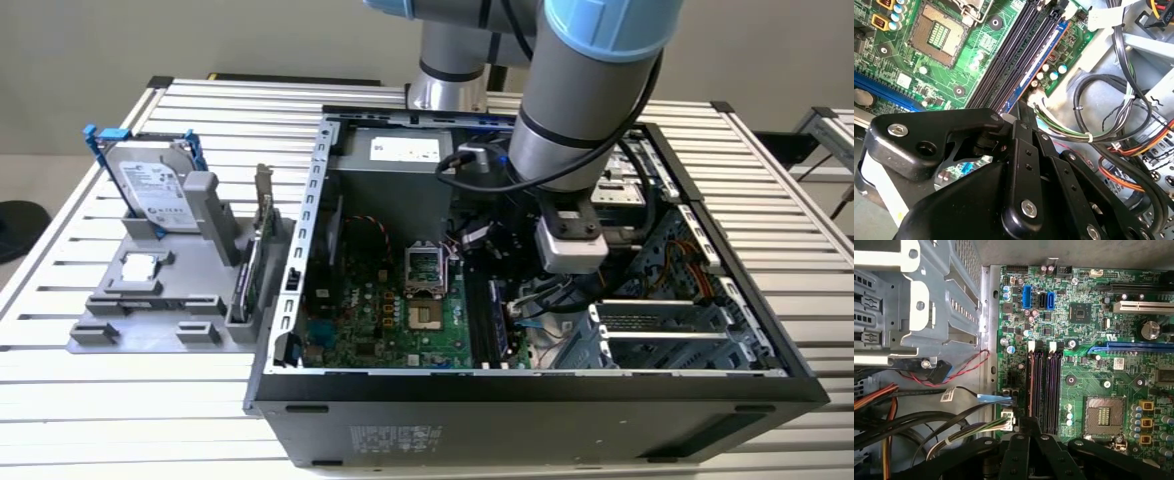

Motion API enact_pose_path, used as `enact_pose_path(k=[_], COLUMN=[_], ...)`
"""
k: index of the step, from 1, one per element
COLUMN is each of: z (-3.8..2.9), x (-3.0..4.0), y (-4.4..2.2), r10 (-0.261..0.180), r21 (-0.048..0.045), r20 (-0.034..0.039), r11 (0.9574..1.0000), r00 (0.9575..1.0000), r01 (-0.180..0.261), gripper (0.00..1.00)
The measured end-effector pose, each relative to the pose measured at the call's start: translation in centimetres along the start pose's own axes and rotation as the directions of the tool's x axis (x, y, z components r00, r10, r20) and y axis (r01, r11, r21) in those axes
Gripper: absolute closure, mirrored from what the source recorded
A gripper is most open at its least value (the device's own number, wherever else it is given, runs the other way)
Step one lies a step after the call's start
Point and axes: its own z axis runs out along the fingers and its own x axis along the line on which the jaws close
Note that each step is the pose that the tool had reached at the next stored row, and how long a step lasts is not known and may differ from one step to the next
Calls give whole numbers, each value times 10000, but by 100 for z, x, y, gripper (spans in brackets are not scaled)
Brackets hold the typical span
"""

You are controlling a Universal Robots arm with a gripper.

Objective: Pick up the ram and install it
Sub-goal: 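Press down the ram until it locks into place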

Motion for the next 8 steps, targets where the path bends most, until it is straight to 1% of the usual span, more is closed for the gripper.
enact_pose_path(k=[8], z=[0], x=[0], y=[0], r10=[-289], r21=[-2], r20=[-96], r11=[9996], r00=[9995], r01=[289], gripper=[100])
